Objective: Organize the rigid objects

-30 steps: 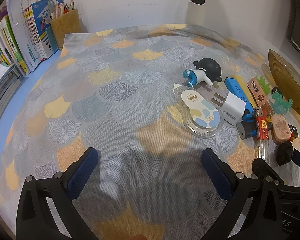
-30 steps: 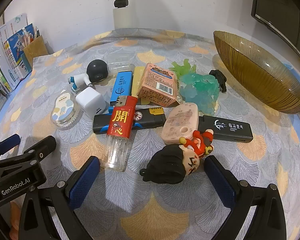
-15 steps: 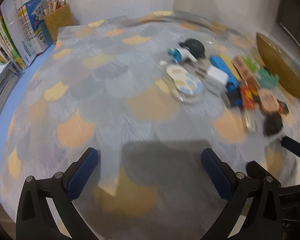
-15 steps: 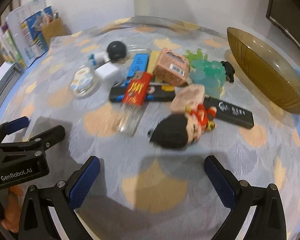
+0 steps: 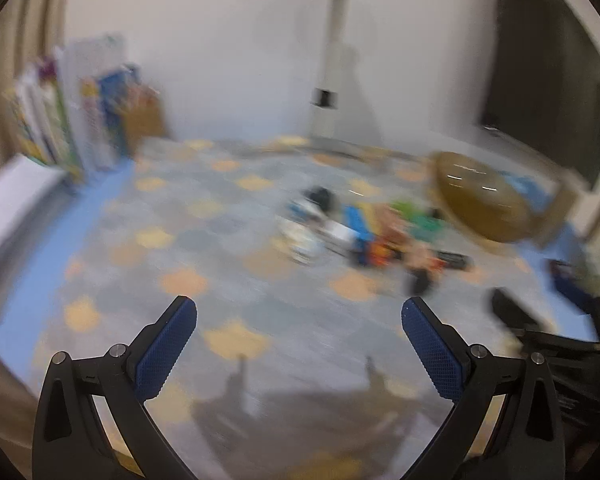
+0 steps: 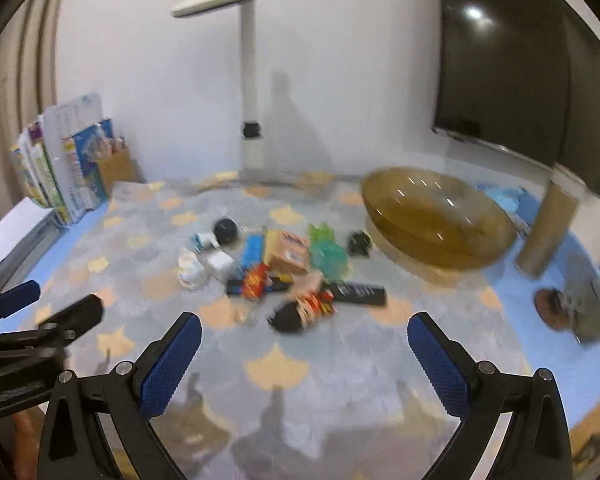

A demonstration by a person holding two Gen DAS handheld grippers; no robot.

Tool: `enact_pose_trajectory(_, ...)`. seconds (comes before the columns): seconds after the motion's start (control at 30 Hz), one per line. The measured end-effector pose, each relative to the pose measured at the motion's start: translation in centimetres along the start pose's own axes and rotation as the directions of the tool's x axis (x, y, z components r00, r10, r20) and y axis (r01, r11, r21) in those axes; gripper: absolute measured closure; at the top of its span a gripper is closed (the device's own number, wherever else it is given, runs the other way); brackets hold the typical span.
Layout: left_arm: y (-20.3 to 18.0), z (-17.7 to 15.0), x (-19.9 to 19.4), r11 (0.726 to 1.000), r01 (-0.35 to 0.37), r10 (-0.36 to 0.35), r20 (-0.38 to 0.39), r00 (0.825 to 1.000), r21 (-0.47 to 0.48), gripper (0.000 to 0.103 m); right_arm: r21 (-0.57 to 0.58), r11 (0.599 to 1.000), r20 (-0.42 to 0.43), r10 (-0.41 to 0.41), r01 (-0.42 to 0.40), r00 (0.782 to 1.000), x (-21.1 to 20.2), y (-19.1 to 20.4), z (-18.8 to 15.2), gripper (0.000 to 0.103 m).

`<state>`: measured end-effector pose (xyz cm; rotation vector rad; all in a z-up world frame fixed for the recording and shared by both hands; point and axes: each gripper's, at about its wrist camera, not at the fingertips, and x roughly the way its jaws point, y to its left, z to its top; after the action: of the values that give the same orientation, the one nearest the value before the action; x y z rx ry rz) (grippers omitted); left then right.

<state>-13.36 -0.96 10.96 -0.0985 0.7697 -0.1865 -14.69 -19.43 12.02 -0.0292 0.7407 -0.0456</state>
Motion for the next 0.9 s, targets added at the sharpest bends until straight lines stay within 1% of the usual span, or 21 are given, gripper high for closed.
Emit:
enact_pose_trajectory(0.03,0.1,-0.4,-0.1,1.000,0.015,-0.015,-0.006,1.000,-0.010,0.001,0.008,1.000,-0.024,-0.025,0.025,0.999,0.0,0.0,-0.1,0.000)
enact_pose_trajectory(0.07,-0.1,-0.8,-0.5,1.000,0.008,-0.008,0.004,1.000,-0.013,0.001,0.012,0.999,-0.042,-0.035,0.035,0.999,0.0,-0.1,-0.7,0.000)
enact_pose_trajectory(0.17,-1.2,-2.1,-1.5,0.997,-0.067,0.066,0.043,0.997,0.028,0.001,0.002,0.999,-0.051,-0.036,0.036,0.998,-0.7,-0.3,-1.7,0.000)
enact_pose_trajectory(0.2,-1.4,-2.2,-1.8,0.995,-0.088,0.086,0.056,0.995,0.043,0.001,-0.004,0.999,-0.045,-0.034,0.034,0.998,-1.1,-0.3,-2.0,0.000)
enact_pose_trajectory(0.23,-1.4,-2.3,-2.0,0.994,-0.095,0.092,0.060,0.994,0.048,0.001,-0.007,1.000,-0.040,-0.031,0.030,0.999,-1.4,-0.2,-2.1,0.000)
enact_pose_trajectory(0.37,-1.3,-2.4,-3.2,0.997,-0.072,0.070,0.081,0.994,0.029,0.001,0.000,1.000,-0.001,-0.022,0.022,1.000,-2.9,-0.8,-2.1,0.000)
enact_pose_trajectory(0.47,-1.3,-2.4,-3.1,0.996,-0.081,0.078,0.083,0.994,0.036,0.001,0.036,0.999,0.028,0.001,-0.002,1.000,-3.8,-1.8,-1.9,0.000)
enact_pose_trajectory(0.53,-1.2,-2.4,-2.9,0.995,-0.089,0.085,0.082,0.993,0.044,0.001,0.058,0.998,0.030,0.029,-0.031,0.999,-3.8,-2.3,-1.8,0.000)
enact_pose_trajectory(0.57,-1.1,-2.4,-2.7,0.995,-0.090,0.086,0.079,0.993,0.045,0.001,0.065,0.997,0.025,0.050,-0.052,0.998,-3.6,-2.5,-1.9,0.000)
enact_pose_trajectory(0.63,-0.6,-2.1,-1.9,0.996,-0.084,0.081,0.064,0.995,0.040,0.001,0.068,0.996,0.010,0.059,-0.060,0.998,-3.0,-2.5,-1.9,0.000)
enact_pose_trajectory(0.77,0.7,-1.3,0.1,0.998,-0.059,0.058,0.028,0.998,0.033,0.001,0.069,0.997,-0.034,0.038,-0.035,0.999,-0.7,-2.7,-1.9,0.001)
enact_pose_trajectory(0.8,1.2,-0.8,1.1,0.999,-0.044,0.043,0.007,0.999,0.032,0.001,0.073,0.997,-0.037,0.030,-0.027,0.999,-0.2,-2.8,-1.8,0.005)
enact_pose_trajectory(0.87,1.9,0.1,3.1,1.000,-0.019,0.019,-0.042,0.999,0.021,0.001,0.079,0.997,-0.050,0.025,-0.021,0.998,0.9,-3.1,-1.5,0.007)
enact_pose_trajectory(0.9,2.4,0.6,4.3,1.000,-0.009,0.010,-0.066,0.998,0.011,0.001,0.087,0.996,-0.064,0.037,-0.031,0.997,1.7,-3.2,-1.2,0.007)
